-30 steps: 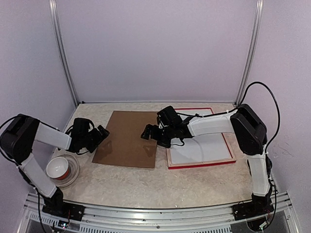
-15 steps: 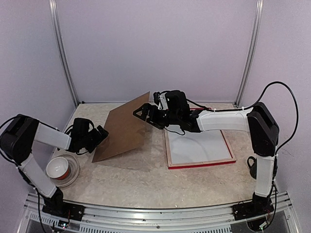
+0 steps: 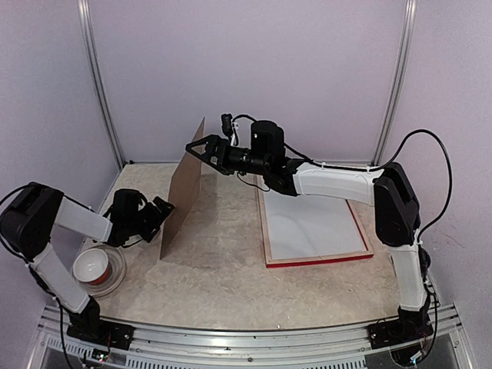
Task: Put the photo into the frame
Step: Turn over the backboard.
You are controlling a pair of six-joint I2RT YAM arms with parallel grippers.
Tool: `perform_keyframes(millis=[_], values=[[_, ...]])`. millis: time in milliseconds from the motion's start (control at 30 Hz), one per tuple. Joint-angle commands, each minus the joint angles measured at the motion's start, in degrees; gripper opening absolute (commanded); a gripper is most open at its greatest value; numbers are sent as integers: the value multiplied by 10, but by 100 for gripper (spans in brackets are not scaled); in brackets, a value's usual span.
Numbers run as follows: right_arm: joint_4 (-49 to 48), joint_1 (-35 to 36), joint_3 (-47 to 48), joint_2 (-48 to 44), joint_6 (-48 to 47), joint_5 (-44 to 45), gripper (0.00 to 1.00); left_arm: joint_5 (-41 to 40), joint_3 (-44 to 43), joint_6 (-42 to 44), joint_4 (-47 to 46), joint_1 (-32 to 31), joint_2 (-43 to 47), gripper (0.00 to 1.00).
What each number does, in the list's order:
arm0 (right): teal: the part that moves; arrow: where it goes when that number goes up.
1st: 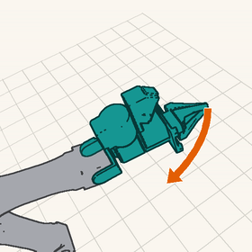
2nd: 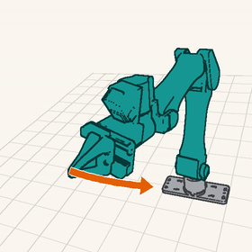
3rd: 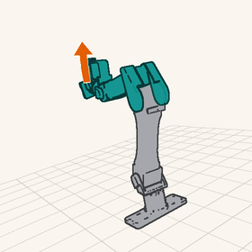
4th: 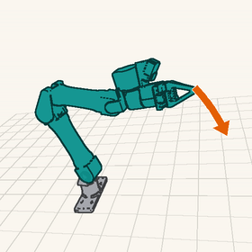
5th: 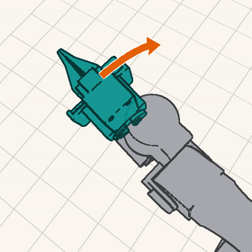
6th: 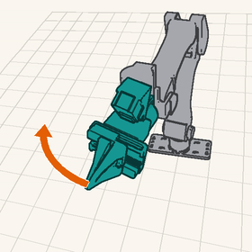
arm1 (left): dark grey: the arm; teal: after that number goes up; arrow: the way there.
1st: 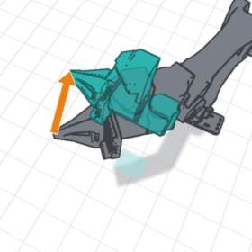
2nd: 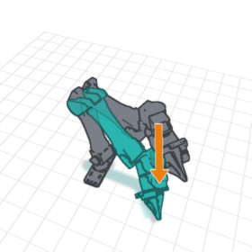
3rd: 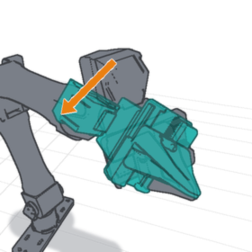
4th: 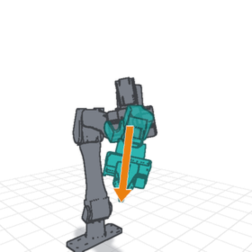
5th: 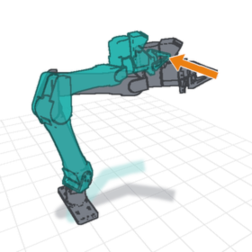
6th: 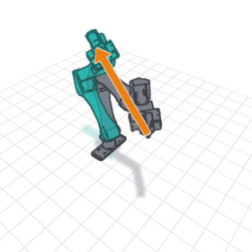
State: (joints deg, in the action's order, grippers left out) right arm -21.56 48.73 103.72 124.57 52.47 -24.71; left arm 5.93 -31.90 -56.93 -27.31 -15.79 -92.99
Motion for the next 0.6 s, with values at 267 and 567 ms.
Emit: perform_keyframes(millis=[267,567], values=[[39,53,64,61,2,-85,99,157,15,-6,-80,-54,-28,99],[17,65,39,49,17,-113,99,146,29,-21,-93,-50,-26,99]])
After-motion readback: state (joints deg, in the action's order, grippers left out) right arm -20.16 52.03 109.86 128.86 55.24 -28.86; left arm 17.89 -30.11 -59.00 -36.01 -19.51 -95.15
